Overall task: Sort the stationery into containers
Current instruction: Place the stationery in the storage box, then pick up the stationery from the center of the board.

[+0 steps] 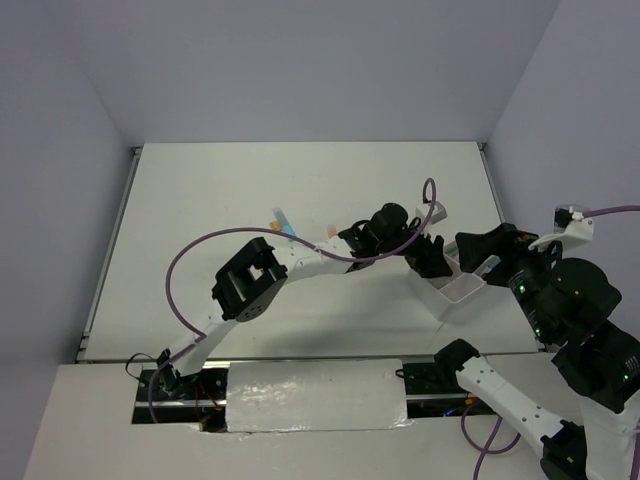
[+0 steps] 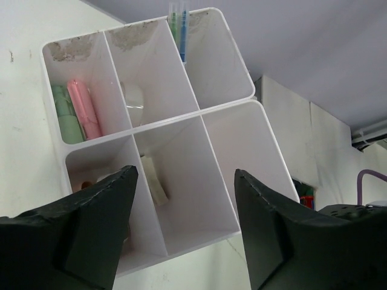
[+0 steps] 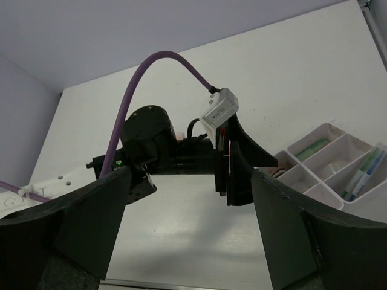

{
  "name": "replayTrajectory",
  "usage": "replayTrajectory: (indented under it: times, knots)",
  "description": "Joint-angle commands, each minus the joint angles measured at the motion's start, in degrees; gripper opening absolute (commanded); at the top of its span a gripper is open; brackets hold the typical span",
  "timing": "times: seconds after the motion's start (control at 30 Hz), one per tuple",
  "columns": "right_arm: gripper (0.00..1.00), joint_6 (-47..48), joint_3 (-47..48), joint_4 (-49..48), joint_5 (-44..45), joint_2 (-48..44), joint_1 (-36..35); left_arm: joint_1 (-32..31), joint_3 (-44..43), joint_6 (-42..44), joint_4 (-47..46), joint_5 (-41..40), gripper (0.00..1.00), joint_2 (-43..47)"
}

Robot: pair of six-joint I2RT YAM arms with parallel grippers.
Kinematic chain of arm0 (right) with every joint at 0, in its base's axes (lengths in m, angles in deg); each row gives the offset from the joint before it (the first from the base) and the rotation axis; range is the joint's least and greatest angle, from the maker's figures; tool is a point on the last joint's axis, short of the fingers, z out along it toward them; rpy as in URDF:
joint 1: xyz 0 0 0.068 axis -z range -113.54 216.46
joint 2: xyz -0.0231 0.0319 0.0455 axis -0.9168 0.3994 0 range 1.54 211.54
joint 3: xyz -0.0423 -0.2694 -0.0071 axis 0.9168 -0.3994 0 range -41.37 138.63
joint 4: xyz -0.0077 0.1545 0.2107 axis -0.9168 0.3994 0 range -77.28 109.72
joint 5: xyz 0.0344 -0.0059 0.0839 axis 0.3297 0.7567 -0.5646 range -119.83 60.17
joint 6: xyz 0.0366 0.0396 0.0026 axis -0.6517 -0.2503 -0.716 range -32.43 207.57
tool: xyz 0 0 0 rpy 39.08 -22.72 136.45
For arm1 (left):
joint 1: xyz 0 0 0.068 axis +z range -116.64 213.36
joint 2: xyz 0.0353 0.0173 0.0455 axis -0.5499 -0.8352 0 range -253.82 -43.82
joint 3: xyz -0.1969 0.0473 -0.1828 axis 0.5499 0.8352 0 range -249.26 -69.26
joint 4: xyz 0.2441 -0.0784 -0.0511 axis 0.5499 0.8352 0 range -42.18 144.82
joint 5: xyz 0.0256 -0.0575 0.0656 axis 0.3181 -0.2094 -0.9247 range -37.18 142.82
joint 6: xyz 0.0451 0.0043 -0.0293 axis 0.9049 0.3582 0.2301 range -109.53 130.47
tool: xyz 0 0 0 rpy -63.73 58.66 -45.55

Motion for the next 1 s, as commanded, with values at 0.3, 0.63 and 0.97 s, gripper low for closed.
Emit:
replayTrajectory:
  times: [0.3,0.63,0.97]
  knots:
    - [0.90,0.6,-3.0,-5.8,-1.0,-0.2,0.1,6.8,11.2,-7.6,-3.5,-14.3,0.86,14.4]
    - [0.90,0.4,-6.5,-9.5,-3.2,0.3,0.1,18.0,14.7,-12.0,32.5,-54.2,0.86,25.7]
    - [0.90,0.8,-7.7,-9.9,-4.9,0.8,0.0,26.7,12.2,-21.8,49.7,-59.7,0.71,18.4]
